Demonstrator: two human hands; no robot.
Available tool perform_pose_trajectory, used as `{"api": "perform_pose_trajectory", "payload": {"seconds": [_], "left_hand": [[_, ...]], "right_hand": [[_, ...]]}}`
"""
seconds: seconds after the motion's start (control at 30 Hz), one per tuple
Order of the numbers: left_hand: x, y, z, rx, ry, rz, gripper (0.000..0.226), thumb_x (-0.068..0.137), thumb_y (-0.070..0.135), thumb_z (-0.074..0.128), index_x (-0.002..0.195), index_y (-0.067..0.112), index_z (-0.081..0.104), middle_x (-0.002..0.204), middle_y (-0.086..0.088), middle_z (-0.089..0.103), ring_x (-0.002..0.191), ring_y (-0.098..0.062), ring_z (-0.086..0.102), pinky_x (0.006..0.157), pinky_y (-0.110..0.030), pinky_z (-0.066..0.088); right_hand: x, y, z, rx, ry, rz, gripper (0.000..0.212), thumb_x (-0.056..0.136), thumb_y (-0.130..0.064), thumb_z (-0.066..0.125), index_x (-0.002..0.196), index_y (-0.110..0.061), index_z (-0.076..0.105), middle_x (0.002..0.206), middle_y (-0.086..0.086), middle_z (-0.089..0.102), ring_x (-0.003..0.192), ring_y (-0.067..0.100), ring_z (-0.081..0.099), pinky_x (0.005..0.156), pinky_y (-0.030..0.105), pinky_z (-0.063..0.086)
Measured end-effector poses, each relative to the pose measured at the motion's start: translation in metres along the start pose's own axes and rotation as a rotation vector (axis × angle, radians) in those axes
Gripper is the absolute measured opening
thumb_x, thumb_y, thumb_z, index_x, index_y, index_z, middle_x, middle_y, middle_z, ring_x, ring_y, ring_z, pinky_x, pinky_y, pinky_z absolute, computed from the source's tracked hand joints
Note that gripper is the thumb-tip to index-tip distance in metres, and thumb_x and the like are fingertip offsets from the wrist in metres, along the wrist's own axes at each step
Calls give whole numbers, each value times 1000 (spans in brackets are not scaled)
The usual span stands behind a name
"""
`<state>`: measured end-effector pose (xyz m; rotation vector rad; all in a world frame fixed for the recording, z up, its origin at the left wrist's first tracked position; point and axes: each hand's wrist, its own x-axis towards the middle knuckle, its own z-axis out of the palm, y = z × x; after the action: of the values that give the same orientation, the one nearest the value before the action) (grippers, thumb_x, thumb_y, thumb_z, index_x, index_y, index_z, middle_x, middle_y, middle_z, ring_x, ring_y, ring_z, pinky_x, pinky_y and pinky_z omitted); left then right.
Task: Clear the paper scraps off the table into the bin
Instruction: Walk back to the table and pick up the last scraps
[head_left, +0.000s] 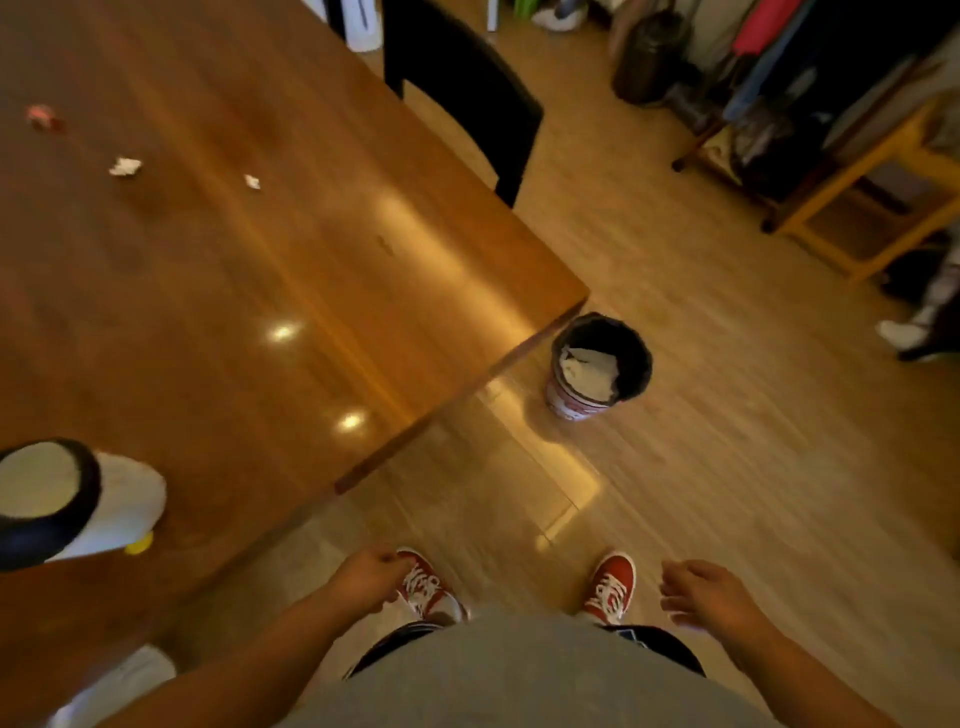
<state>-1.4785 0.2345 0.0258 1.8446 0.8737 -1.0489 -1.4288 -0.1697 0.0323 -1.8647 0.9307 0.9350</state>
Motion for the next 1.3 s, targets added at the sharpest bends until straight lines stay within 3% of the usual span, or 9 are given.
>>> {"api": "perform_pose_trajectory", "payload": {"seconds": [0.17, 0.3, 0.4, 0.5, 0.63, 0.9, 1.03, 1.2, 1.3], "left_hand": [[1, 109, 97, 23, -69, 60, 16, 94, 16, 53, 82, 13, 61, 80, -10, 61, 71, -19, 57, 62, -28, 44], [-6, 185, 189, 128, -90, 146, 13, 92, 16, 55, 94, 6, 64, 85, -11, 64, 77, -22, 58, 63, -28, 45], [-12, 233, 236, 222, -140, 230, 10, 89, 14, 57, 89, 5, 63, 84, -14, 63, 78, -24, 59, 68, -31, 45], [-15, 272, 259, 300, -147, 297, 10, 89, 14, 55, 81, 10, 60, 78, -8, 63, 72, -18, 59, 59, -27, 44], [-4, 301, 265, 348, -117, 290, 15, 90, 20, 56, 80, 9, 59, 75, -7, 62, 67, -18, 56, 58, -26, 41], [49, 362, 253, 368, -60, 161, 22, 92, 28, 58, 84, 8, 62, 80, -8, 67, 69, -16, 60, 59, -25, 47], [83, 419, 249, 358, -40, 150, 26, 93, 29, 58, 88, 4, 62, 79, -7, 66, 65, -13, 58, 53, -19, 44], [117, 512, 247, 382, -98, 188, 25, 94, 31, 55, 88, 7, 59, 80, -9, 62, 67, -18, 56, 60, -26, 44], [134, 576, 255, 407, -82, 216, 34, 91, 35, 55, 89, 2, 62, 83, -17, 67, 74, -28, 65, 61, -32, 47]], "right_hand": [[26, 92, -91, 192, 52, 145, 24, 91, -23, 61, 77, -4, 60, 62, 11, 58, 50, 24, 54, 49, 25, 43], [46, 149, -164, 284, 70, 226, 24, 92, -25, 61, 78, -6, 59, 69, 14, 60, 57, 26, 55, 52, 27, 44], [56, 177, -206, 329, 77, 273, 23, 91, -27, 62, 79, -7, 61, 69, 13, 61, 56, 26, 56, 52, 26, 45], [67, 181, -236, 339, 73, 271, 24, 90, -28, 62, 84, -5, 64, 73, 14, 65, 59, 26, 61, 54, 27, 49], [91, 147, -274, 345, 85, 206, 19, 89, -24, 63, 85, -6, 64, 74, 13, 66, 60, 24, 63, 57, 29, 52], [173, 11, -355, 345, 89, 57, 18, 91, -21, 61, 83, -5, 63, 74, 14, 64, 61, 25, 60, 55, 28, 48], [210, -55, -395, 324, 91, 52, 21, 91, -23, 61, 87, -3, 64, 80, 16, 66, 70, 29, 63, 62, 33, 51], [236, -108, -452, 286, 126, 46, 22, 92, -23, 61, 90, -1, 64, 84, 18, 66, 73, 30, 64, 65, 35, 51], [250, -121, -484, 261, 144, 74, 23, 92, -23, 62, 89, -1, 63, 80, 18, 65, 68, 29, 61, 61, 34, 48]]}}
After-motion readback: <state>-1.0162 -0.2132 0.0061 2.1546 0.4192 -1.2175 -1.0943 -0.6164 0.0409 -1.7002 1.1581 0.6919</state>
